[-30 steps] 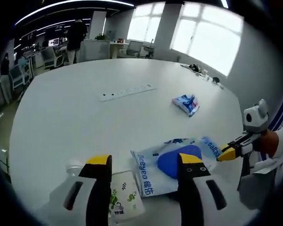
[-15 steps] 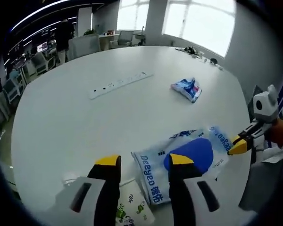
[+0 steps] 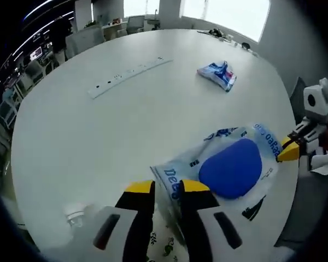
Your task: Arrange the tabletop items into an orderly group along one side of the table until the central work area is clear of visible clutter.
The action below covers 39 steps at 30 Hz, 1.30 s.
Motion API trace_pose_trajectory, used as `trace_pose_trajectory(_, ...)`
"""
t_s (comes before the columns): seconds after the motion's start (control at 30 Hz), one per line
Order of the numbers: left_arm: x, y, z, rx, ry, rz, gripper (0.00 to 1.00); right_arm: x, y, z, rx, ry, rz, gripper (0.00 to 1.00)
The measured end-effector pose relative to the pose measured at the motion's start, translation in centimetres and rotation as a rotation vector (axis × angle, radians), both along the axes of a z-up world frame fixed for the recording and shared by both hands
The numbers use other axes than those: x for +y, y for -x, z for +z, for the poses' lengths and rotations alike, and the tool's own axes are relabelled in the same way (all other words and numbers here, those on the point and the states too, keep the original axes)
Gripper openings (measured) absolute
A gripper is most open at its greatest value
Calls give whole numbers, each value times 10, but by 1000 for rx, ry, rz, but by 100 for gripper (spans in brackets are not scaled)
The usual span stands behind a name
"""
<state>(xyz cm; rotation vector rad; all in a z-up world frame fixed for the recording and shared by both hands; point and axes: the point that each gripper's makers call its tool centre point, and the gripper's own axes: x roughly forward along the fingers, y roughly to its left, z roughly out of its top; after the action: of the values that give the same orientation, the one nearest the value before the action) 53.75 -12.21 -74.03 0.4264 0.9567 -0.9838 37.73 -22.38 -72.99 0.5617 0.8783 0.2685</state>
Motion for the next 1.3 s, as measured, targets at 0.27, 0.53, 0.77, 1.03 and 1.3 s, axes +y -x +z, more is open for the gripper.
trace_pose_trajectory(0.27, 1, 2, 7, 7, 6, 3, 2, -1, -1, 3, -10, 1, 10, 0)
trace_pose_trajectory(0.53, 3, 6, 14, 13, 35, 29, 0, -6, -4, 13, -37, 11, 20, 0)
trace_pose_trajectory(0.77, -2, 3, 36, -2, 112, 86, 0, -19, -10, 27, -70, 18, 13, 0)
trace_pose_trajectory(1.03, -3, 4, 59, -8, 188, 145, 0, -35, -23, 46, -122, 35, 4, 0)
trace_pose_trajectory(1.3, -6, 4, 83, -35, 260, 202, 0, -45, -37, 66, -178, 77, 17, 0)
